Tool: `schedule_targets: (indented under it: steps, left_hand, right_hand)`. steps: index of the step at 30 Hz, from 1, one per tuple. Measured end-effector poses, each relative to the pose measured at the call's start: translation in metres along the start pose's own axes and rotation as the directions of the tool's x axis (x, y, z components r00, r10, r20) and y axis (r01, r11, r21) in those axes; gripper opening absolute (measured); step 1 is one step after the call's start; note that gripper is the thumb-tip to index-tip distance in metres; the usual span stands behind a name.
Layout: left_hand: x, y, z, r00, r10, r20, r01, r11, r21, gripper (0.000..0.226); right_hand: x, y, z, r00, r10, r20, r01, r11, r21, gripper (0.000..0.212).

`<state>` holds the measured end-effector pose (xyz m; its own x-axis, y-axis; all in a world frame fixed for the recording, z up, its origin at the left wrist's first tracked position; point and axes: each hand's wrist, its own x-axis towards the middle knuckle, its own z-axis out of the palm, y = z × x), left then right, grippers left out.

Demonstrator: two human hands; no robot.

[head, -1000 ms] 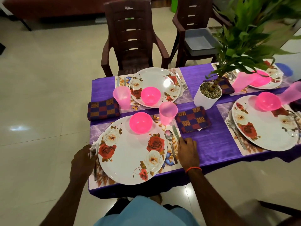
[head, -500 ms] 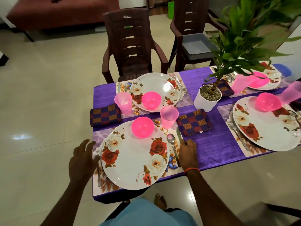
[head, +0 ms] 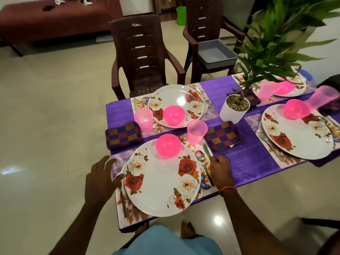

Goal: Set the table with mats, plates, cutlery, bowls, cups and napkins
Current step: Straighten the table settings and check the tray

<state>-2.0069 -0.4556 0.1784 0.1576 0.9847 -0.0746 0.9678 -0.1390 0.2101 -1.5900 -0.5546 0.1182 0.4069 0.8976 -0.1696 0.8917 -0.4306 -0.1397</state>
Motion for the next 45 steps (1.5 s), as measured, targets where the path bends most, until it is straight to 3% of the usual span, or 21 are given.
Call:
schedule_targets:
  steps: [6, 9, 16, 26, 45]
  left_hand:
    - [0.029, -0.004, -0.003, 0.974, 0.225, -0.008, -0.225, 0.973, -0.05, 0.079]
    - [0.041, -0.003, -0.005, 0.941, 0.339, -0.012, -0.339, 0.938, -0.067, 0.078]
    - [0.055, 0.003, 0.0, 0.816, 0.578, 0.012, -0.575, 0.813, -0.09, 0.075]
    - [0.008, 0.013, -0.008, 0.704, 0.71, -0.005, -0.698, 0.691, -0.187, 0.08]
    - [-0.164, -0.076, -0.034, 0.573, 0.819, 0.008, -0.815, 0.571, -0.099, 0.074]
  right_hand:
    - [-0.024, -0.017, -0.01, 0.959, 0.119, -0.258, -0.093, 0.99, 0.11, 0.029]
    - [-0.042, -0.043, -0.013, 0.929, 0.103, -0.356, -0.054, 0.988, 0.145, 0.046]
    - [-0.1, -0.098, -0.034, 0.842, 0.269, -0.468, -0.211, 0.962, 0.172, 0.054]
    - [-0.207, -0.135, -0.031, 0.846, 0.379, -0.375, -0.338, 0.925, 0.174, 0.06]
    - [-0.414, -0.23, 0.01, 0.84, 0.437, -0.321, -0.371, 0.895, 0.247, 0.058]
